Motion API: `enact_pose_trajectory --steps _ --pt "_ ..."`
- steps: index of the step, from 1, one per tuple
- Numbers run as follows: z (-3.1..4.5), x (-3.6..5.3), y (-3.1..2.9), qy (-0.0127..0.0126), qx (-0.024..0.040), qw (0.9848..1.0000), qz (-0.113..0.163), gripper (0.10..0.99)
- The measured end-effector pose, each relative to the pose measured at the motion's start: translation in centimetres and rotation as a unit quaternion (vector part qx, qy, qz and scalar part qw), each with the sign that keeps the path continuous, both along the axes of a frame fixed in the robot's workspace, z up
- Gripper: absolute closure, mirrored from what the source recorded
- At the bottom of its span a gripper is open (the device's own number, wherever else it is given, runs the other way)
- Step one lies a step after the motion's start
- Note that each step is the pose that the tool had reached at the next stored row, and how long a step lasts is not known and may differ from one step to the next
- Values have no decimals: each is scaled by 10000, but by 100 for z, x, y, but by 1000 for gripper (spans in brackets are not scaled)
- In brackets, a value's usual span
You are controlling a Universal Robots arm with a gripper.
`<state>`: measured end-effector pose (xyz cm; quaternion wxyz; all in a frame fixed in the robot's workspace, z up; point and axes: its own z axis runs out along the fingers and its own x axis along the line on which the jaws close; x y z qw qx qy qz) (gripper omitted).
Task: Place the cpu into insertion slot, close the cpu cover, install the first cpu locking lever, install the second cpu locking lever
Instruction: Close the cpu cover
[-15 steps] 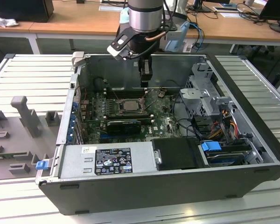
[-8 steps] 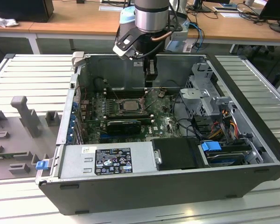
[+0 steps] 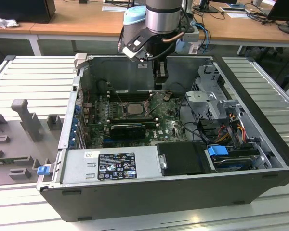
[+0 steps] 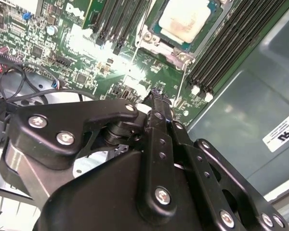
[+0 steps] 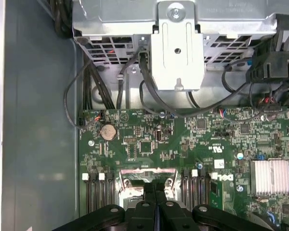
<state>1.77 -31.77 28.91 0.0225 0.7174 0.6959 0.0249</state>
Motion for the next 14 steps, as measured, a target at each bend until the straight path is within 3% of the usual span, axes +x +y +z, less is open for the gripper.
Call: enact_pose_trajectory --steps 14 --pt "0 205 -1 32 0 10000 -1 980"
